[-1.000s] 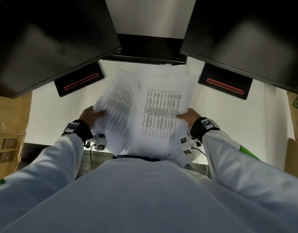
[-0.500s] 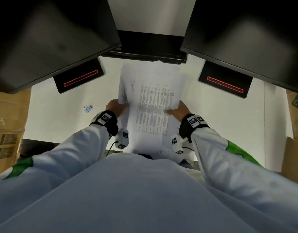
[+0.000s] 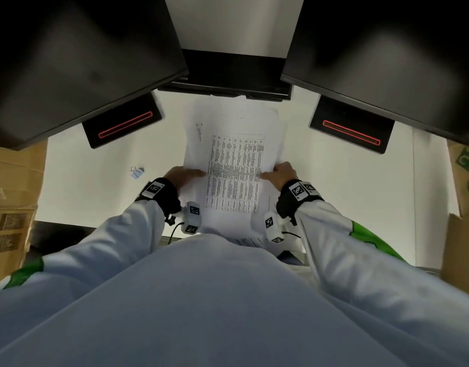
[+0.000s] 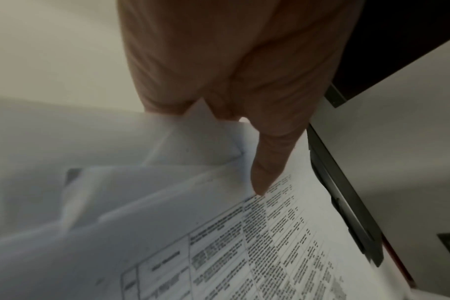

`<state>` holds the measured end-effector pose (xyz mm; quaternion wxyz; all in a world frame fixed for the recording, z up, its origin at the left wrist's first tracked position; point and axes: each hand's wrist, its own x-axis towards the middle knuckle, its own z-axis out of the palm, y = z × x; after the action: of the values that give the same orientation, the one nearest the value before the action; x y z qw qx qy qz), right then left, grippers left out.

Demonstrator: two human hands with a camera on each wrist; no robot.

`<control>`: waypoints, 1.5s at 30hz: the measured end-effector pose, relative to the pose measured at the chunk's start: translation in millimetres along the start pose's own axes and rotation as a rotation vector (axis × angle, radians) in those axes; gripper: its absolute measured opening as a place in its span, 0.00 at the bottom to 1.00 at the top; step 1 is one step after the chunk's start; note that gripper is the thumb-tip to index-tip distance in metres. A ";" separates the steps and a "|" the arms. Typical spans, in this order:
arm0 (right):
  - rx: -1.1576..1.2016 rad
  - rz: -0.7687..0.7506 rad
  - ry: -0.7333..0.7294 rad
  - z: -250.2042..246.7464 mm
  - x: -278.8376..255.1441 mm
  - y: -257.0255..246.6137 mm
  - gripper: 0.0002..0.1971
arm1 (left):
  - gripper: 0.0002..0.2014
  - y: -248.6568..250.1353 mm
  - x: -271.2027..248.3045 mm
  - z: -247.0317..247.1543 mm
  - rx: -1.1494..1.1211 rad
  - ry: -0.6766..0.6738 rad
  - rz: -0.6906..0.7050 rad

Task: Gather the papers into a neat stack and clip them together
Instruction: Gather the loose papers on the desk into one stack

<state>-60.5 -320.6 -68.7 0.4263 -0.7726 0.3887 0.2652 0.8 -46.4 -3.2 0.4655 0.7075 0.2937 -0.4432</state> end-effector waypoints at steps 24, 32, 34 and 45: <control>0.148 -0.210 -0.333 2.7 -12.3 -28.0 0.33 | 0.21 20.8 -50.8 -52.8 -0.006 -0.183 0.410; -0.144 -0.427 -0.196 -9.0 -16.9 -39.6 0.20 | 0.24 -19.8 -5.3 -13.4 -0.084 -0.157 0.230; -0.203 -0.367 -0.165 -9.9 -17.0 -36.6 0.23 | 0.26 -23.8 6.0 -7.2 0.005 -0.031 0.208; -0.212 -0.300 -0.166 15.1 -42.2 -36.5 0.32 | 0.23 -43.5 2.6 9.4 -0.032 0.304 0.118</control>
<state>-55.0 -279.6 -28.4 0.4081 -0.8378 0.2027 0.3009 -37.5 -37.9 -24.4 0.4520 0.7750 0.3257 -0.2983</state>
